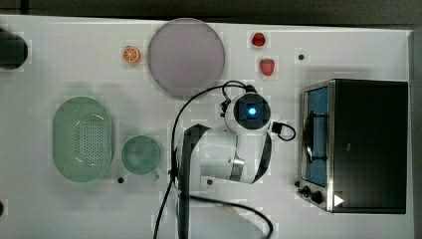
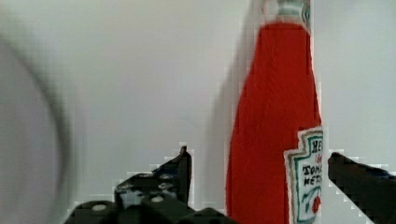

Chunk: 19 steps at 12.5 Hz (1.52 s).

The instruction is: Pick Ketchup from oven and place it on table.

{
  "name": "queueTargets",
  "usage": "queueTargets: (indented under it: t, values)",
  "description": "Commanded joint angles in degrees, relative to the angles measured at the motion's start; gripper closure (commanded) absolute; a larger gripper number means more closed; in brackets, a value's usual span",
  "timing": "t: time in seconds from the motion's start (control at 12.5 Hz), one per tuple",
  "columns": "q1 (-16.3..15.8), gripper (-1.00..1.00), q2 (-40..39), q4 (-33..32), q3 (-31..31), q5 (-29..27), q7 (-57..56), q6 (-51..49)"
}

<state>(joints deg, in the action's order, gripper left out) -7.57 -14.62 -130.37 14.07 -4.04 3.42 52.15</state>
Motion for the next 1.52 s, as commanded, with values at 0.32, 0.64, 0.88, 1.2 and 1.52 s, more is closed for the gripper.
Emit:
queueTargets:
  t: [0.32, 0.64, 0.88, 1.2, 1.52]
  values:
    - [-1.53, -1.0, 18.3, 19.34, -1.69, 0.73, 5.08, -27.06]
    - [-1.58, -1.0, 18.67, 30.26, -1.81, 4.91, 7.03, -46.05]
    - [-1.57, -1.0, 18.71, 32.8, -1.75, 4.93, 7.03, -50.75]
    - [-1.57, -1.0, 18.14, 32.43, -1.74, 4.93, 7.03, -50.77]
    - [-1.57, -1.0, 17.68, 32.41, -1.75, 4.93, 7.02, -50.77]
